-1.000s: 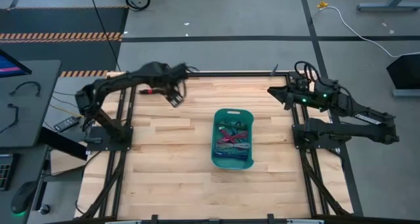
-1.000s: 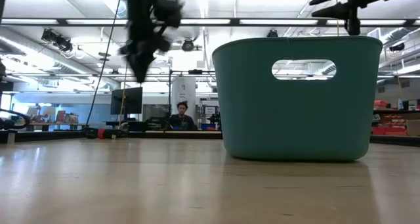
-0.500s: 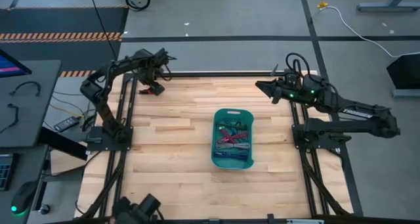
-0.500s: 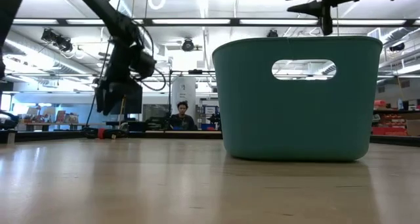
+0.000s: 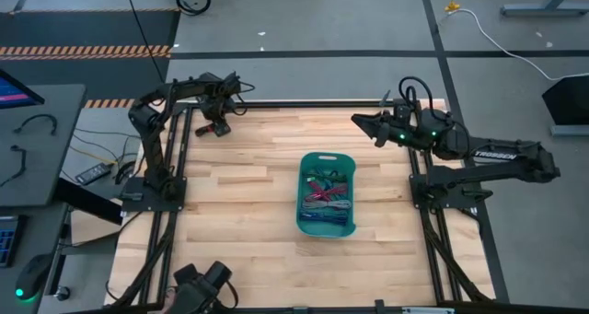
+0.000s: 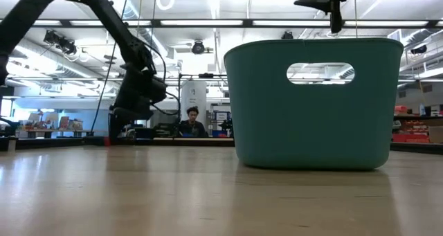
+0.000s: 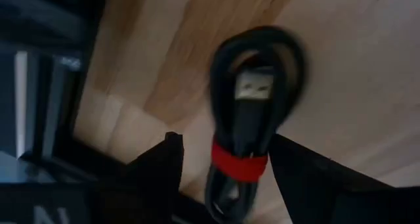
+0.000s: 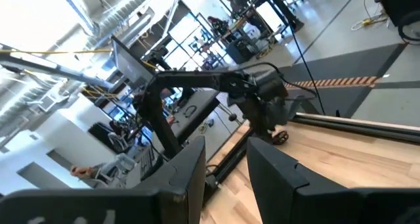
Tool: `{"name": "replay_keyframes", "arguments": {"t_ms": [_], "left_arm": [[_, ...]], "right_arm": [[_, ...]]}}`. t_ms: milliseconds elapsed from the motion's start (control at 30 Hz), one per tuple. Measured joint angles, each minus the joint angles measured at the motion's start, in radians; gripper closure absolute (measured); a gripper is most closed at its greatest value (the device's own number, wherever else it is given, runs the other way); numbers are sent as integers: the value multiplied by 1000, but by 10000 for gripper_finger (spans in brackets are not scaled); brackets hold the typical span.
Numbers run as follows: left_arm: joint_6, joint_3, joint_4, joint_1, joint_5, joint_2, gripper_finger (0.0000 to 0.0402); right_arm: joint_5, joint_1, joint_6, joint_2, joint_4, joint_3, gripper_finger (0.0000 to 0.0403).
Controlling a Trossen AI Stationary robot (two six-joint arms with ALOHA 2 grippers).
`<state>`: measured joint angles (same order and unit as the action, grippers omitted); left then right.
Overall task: Pick and place USB-C Cables
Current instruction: Put the black USB cable into the light green bin
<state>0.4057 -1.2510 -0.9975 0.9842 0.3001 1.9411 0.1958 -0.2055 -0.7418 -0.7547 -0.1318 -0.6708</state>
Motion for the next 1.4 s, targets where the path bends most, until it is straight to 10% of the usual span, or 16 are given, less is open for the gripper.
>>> {"name": "replay_keyframes", "arguments": {"t_ms": [433,700,1033,1400], "left_arm": [[1,-3,-40,-22,-110,43,331],[-90,-6,-156,-143,-197,-98,349],[-378,-186,-235,-452,-337,-383,349],[-736,-570,80,-933,-349,-156,349]], "right_arm": [[102,109,2,0,15,-16,286],[103,121,121,-3,408,-256,286],[103,112,300,8,702,-423,286],[98,90,412,38,831,-423,286]]}}
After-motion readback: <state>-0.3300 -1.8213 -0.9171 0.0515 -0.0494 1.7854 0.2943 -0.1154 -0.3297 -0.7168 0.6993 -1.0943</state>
